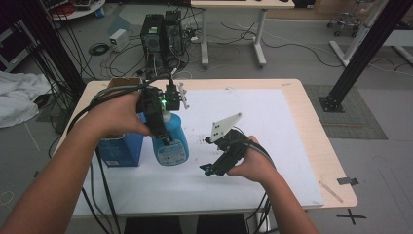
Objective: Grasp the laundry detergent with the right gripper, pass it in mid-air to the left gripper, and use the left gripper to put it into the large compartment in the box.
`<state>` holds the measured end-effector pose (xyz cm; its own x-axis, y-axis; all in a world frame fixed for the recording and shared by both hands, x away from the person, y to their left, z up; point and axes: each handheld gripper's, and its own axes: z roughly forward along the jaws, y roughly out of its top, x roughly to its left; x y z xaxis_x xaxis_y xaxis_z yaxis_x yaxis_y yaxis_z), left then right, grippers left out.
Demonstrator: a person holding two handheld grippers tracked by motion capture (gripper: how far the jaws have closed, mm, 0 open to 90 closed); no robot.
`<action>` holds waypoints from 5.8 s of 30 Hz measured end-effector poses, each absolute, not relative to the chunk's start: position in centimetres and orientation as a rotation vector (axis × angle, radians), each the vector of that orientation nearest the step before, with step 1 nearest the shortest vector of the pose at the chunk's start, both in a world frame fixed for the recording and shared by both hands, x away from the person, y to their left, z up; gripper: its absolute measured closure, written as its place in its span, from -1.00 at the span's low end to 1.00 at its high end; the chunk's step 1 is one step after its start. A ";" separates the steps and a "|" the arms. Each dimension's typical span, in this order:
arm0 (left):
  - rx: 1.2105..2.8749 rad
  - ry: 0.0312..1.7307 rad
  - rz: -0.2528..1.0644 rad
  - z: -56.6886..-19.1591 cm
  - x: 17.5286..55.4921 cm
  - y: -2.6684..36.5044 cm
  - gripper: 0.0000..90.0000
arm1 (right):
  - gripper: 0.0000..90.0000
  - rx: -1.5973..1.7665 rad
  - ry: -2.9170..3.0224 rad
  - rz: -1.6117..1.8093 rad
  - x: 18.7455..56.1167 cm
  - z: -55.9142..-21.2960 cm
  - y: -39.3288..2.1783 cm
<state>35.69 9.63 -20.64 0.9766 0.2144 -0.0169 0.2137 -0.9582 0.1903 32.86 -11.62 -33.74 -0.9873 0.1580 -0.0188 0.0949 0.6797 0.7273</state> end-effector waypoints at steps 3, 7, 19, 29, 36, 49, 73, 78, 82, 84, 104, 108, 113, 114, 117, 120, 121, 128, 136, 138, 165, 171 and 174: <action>2.927 0.366 0.018 -20.1 35.9 10.1 -0.13 | -0.75 0.217 2.819 1.173 33.0 -33.5 -12.0; 2.933 0.429 0.041 -19.0 36.3 10.8 -0.13 | -0.75 0.224 2.840 1.116 33.1 -33.1 -12.3; 2.893 0.654 0.069 -15.6 37.7 13.6 -0.13 | -0.74 0.204 2.950 0.862 33.3 -32.0 -12.7; 2.817 0.902 0.089 -13.0 38.6 17.1 -0.13 | -0.75 0.217 2.983 0.768 33.6 -31.4 -13.0; 2.757 1.062 0.110 -11.9 38.8 19.7 -0.13 | -0.74 0.214 3.031 0.658 33.8 -31.5 -13.1; 2.660 1.300 0.097 -11.6 39.8 23.0 -0.13 | -0.74 0.218 3.089 0.479 34.2 -30.8 -12.9; 2.693 1.398 0.092 -15.6 42.0 25.2 -0.13 | -0.74 0.246 3.106 0.408 34.7 -30.6 -13.6; 2.707 1.388 0.055 -18.8 42.8 25.2 -0.13 | -0.74 0.258 3.103 0.412 34.8 -30.7 -13.7; 2.726 1.372 0.042 -20.6 43.1 25.1 -0.14 | -0.74 0.260 3.106 0.407 34.8 -30.7 -13.8; 2.733 1.364 0.045 -21.1 43.2 25.0 -0.14 | -0.74 0.266 3.109 0.401 34.8 -30.7 -13.8; 2.858 1.213 0.019 -27.5 43.9 25.0 -0.14 | -0.74 0.265 3.121 0.379 34.8 -30.8 -13.7; 2.875 1.184 0.017 -28.2 43.9 25.0 -0.14 | -0.74 0.266 3.121 0.379 34.8 -30.9 -13.8; 2.879 1.177 0.000 -28.8 43.9 25.0 -0.14 | -0.74 0.269 3.123 0.375 34.8 -31.0 -13.7; 2.885 1.176 -0.003 -28.9 44.0 25.0 -0.14 | -0.74 0.265 3.123 0.378 34.8 -31.1 -13.7; 2.892 1.183 -0.017 -29.6 44.0 25.0 -0.14 | -0.74 0.268 3.123 0.381 34.8 -31.1 -13.7; 2.881 1.179 -0.012 -29.6 44.0 25.1 -0.14 | -0.74 0.271 3.124 0.381 34.8 -31.1 -13.7; 2.886 1.182 -0.018 -29.7 44.0 25.1 -0.14 | -0.74 0.272 3.122 0.378 34.8 -31.2 -13.7; 2.858 1.198 -0.022 -29.3 44.1 25.3 -0.23 | -0.74 0.264 3.122 0.384 34.9 -31.1 -13.7; 2.853 1.188 0.002 -28.8 43.9 24.9 -0.28 | -0.74 0.273 3.116 0.389 34.7 -31.0 -14.0; 2.851 1.186 0.012 -28.6 43.9 24.9 -0.29 | -0.74 0.280 3.116 0.391 34.7 -31.0 -14.1; 2.787 1.206 0.126 -23.8 42.8 25.7 -0.45 | -0.74 0.282 3.105 0.403 34.5 -30.5 -14.3; 2.781 1.195 0.110 -22.8 42.5 25.4 -0.49 | -0.74 0.277 3.098 0.415 34.6 -30.4 -14.4; 2.780 1.184 0.120 -22.3 42.3 25.3 -0.49 | -0.74 0.289 3.101 0.404 34.5 -30.2 -14.4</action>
<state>42.32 25.33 -22.25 0.6911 0.7223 0.0264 0.7130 -0.6872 0.1390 34.49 -14.42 -30.25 -0.9831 0.1817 0.0228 0.1815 0.9499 0.2544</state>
